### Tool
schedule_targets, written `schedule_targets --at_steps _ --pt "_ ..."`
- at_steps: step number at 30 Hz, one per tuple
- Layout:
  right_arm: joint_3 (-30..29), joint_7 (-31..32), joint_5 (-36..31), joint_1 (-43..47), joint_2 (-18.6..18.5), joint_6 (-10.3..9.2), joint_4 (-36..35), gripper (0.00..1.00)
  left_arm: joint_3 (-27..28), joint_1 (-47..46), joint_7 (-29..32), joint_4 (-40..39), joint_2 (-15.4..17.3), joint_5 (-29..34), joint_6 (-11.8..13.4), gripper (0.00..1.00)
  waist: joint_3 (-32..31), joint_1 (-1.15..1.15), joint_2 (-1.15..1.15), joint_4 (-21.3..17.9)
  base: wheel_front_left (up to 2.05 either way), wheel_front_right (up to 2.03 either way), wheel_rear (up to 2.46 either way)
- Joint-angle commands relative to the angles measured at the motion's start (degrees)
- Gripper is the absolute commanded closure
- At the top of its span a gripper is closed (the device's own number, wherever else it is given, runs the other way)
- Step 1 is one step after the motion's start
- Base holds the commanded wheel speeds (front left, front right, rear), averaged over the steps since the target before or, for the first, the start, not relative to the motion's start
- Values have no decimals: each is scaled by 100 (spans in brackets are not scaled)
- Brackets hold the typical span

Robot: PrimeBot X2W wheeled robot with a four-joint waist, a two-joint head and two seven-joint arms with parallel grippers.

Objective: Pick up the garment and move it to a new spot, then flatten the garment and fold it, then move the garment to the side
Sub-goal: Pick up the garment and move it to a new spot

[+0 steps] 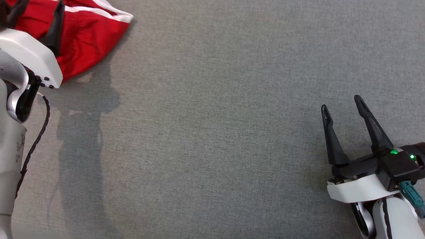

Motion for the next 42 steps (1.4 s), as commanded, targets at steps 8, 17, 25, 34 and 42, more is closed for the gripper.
schedule_targets --at_steps 8,17,25,34,42 --pt "4 -28 -62 -162 -37 1 -128 0 -486 -244 45 704 122 -719 0 0 419 0 0 -177 0 0 0" --pt "16 -16 -44 -211 -41 1 -118 0 -727 -453 -186 1100 189 -966 -1 0 567 0 0 -297 0 0 0" --pt "-26 -16 52 -245 -41 1 -76 0 -1085 -640 -429 1184 206 -1219 -2 100 509 0 0 -380 0 0 0" --pt "-5 -16 290 -233 -38 1 72 0 -1417 -784 -736 915 340 -1396 -2 100 -58 0 0 -360 0 0 0" --pt "-11 -16 641 -70 -37 1 225 0 -1781 -979 -622 333 628 -1265 -2 100 -776 0 0 -578 0 0 0"
